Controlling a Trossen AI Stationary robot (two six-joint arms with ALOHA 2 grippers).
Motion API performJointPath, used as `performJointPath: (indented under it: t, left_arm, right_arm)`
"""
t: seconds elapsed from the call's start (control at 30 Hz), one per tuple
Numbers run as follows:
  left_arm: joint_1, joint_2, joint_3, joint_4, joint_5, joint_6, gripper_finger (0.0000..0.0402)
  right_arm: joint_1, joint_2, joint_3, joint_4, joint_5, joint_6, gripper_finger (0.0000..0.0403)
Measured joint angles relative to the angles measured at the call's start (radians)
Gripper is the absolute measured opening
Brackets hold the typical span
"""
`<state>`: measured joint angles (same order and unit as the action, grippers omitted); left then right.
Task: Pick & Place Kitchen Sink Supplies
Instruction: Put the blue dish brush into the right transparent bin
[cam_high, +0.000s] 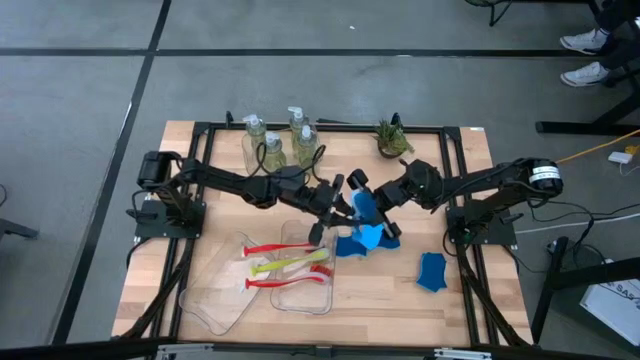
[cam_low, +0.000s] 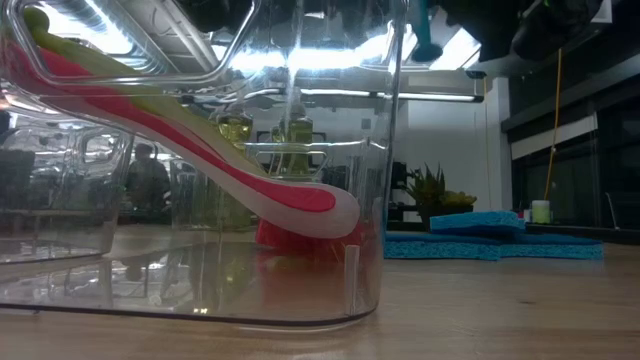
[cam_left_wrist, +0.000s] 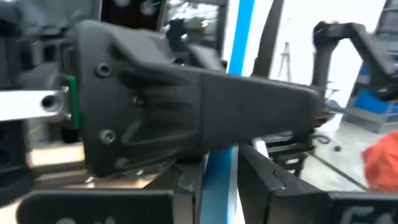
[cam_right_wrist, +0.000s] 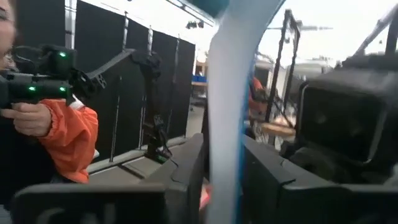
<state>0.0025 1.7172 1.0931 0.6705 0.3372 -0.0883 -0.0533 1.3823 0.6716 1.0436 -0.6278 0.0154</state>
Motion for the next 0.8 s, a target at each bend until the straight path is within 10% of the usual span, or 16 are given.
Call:
performJointPath:
  t: [0.8]
  left_arm:
    - [-0.147,-0.429,0.002,-0.98,-0.503,-0.094,0.0062]
  right_arm:
    - [-0.142,-0.004,0.0,-0.335,-0.031,0.139,0.0243]
